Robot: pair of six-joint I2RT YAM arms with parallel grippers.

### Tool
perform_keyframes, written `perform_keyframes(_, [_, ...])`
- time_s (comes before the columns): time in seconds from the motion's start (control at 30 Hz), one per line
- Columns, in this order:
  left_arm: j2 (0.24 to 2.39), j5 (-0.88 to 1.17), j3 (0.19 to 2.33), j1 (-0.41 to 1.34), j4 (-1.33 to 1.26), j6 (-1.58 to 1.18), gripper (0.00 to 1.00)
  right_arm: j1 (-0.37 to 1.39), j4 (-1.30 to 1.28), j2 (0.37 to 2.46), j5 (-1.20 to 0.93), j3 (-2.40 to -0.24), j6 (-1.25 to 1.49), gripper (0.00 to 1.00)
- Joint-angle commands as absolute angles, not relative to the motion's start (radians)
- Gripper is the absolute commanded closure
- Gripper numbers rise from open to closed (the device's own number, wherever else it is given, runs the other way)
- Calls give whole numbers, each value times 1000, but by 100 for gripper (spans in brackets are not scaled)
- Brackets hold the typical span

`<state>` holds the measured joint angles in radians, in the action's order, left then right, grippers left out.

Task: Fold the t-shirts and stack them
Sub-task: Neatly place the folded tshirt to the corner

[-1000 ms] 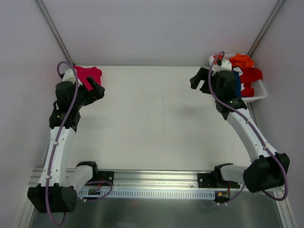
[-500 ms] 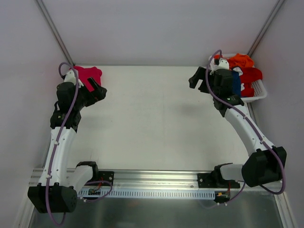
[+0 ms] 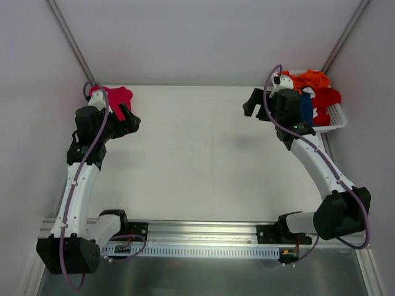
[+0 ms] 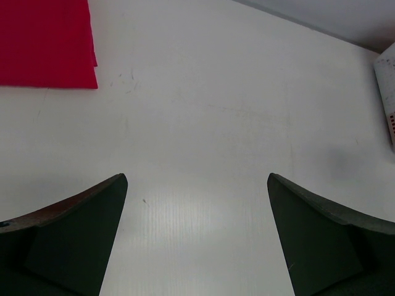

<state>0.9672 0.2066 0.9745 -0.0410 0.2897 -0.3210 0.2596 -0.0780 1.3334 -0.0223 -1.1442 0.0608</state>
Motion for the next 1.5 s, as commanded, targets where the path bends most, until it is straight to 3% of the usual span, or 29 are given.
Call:
perform_keyframes(0.0, [1002, 264, 997, -51, 267, -279, 1, 267, -97, 1290, -34, -1180, 26, 1])
perform_keyframes(0.37, [1080, 247, 1017, -49, 259, -488, 1, 270, -46, 1311, -133, -1147, 146, 1])
perform_keyframes(0.73, [986, -86, 940, -55, 245, -791, 1, 305, 152, 1374, -296, -1123, 383, 1])
perform_keyframes(0.9, [995, -304, 910, -106, 259, -933, 1, 391, 258, 1419, -241, -1129, 428, 0])
perform_keyframes(1.13, [1242, 42, 1071, -258, 226, -600, 1, 407, 212, 1508, -322, -1227, 336, 1])
perform_keyframes(1.27, [1298, 132, 1091, -190, 202, -410, 1, 362, 68, 1540, -241, -1295, 224, 1])
perform_keyframes(1.47, [1292, 153, 1074, -31, 202, -391, 1, 195, -133, 1568, -226, -1440, 171, 1])
